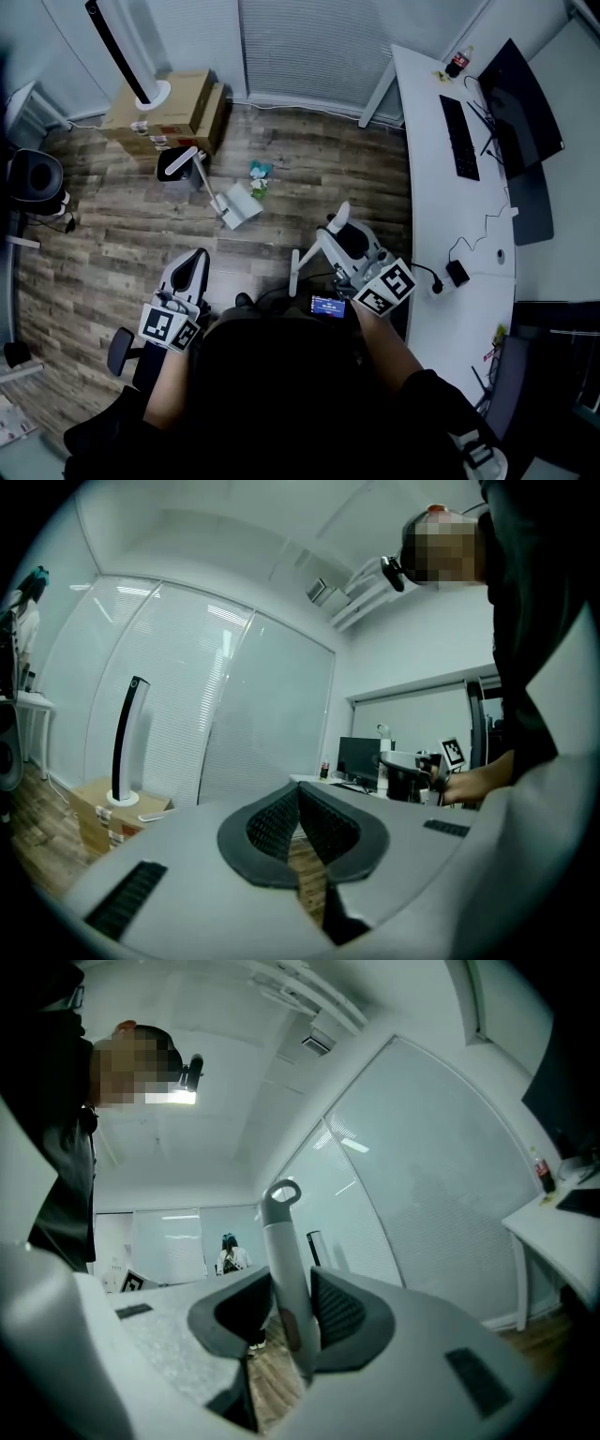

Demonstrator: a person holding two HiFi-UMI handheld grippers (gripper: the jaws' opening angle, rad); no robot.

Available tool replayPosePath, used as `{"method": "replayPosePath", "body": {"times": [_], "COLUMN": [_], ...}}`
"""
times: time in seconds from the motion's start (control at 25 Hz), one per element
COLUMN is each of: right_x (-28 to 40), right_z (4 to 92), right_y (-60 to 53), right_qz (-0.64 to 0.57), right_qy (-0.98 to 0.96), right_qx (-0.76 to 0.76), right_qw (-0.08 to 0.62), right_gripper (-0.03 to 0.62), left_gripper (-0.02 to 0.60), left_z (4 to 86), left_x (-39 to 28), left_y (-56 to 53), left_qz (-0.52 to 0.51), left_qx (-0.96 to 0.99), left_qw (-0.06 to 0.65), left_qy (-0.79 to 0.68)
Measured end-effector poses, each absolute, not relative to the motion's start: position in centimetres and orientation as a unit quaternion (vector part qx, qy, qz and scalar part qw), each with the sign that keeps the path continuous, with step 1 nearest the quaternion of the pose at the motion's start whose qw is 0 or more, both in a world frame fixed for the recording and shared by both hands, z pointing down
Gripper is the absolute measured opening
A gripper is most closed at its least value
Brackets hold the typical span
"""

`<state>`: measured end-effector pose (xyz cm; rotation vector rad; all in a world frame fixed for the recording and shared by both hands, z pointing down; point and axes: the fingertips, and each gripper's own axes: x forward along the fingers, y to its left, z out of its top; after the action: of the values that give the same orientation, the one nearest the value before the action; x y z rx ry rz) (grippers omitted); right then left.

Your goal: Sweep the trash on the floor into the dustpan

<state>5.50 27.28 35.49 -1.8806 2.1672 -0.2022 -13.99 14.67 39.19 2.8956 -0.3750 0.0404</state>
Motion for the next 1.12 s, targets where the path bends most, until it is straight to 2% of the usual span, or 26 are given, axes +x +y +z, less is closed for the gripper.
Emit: {"method": "replayPosePath", "body": {"times": [0.64,1.12], "right_x": [11.8,12.3], "right_z": [36.1,36.4], "right_y": [30.6,31.5], "right_qz": [-0.049,-0.053], "right_qy": [0.7,0.701], "right_qx": [-0.697,-0.691], "right_qw": [0.148,0.17], "right_gripper": [0.121,0.121], "left_gripper": [-0.005,-0.005], "left_z": [39.3,38.4], "left_x": [-11.7,-10.7], "left_y": [15.5,15.8], "left_qz": [0.018,0.017], "left_qx": [0.987,0.988], "left_qw": [0.102,0.097], "left_qy": [-0.12,-0.116]}}
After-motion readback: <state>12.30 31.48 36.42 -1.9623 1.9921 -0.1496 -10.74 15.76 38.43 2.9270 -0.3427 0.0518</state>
